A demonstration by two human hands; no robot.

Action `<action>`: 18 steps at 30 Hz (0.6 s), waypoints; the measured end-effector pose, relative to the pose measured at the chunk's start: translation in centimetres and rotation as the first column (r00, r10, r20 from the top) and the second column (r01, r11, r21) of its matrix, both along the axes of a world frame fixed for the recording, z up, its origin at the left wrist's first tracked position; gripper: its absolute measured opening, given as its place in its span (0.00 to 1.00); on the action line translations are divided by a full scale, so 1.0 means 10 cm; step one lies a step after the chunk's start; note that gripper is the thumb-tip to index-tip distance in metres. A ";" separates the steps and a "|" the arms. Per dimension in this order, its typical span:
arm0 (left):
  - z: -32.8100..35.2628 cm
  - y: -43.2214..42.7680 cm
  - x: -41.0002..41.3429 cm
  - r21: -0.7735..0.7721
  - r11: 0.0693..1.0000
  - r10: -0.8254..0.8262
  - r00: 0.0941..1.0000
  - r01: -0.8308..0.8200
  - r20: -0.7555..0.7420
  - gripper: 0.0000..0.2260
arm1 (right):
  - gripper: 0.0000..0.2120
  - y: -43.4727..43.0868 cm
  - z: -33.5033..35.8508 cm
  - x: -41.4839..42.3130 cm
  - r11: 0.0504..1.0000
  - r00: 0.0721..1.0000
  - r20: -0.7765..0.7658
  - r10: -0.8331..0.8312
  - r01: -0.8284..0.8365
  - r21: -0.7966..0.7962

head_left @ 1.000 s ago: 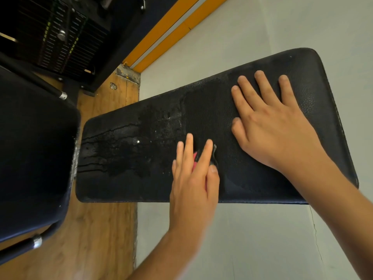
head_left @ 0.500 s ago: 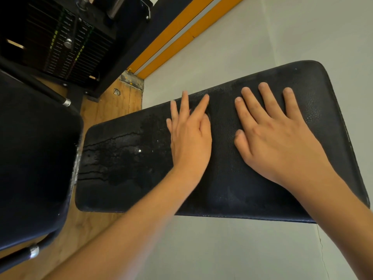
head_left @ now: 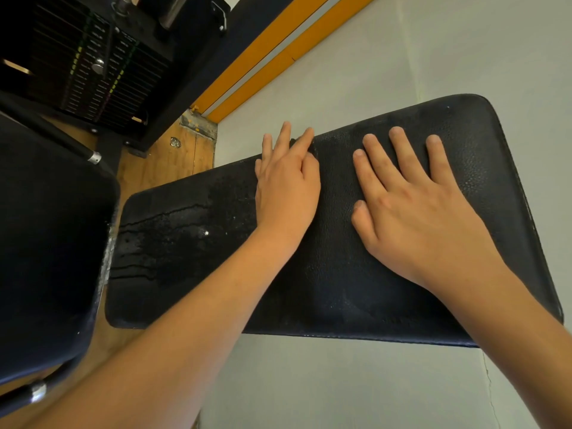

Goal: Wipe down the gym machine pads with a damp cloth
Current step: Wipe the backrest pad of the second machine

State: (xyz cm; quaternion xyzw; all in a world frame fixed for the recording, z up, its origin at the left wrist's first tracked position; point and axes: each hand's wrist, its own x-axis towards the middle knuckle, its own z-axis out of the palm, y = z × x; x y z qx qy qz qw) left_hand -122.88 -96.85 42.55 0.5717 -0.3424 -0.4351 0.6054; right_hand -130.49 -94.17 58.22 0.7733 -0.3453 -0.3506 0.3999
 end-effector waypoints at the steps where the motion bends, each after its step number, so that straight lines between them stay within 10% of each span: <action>1: -0.01 0.07 -0.03 -0.008 1.000 0.002 1.000 -0.002 0.005 0.21 | 0.33 0.00 0.00 0.00 1.000 1.000 -0.002 -0.003 0.003 0.000; 18: -0.19 0.15 -0.05 -0.057 0.998 -0.030 0.994 0.036 0.102 0.22 | 0.37 0.02 0.01 0.05 0.998 0.997 -0.029 -0.068 0.068 0.011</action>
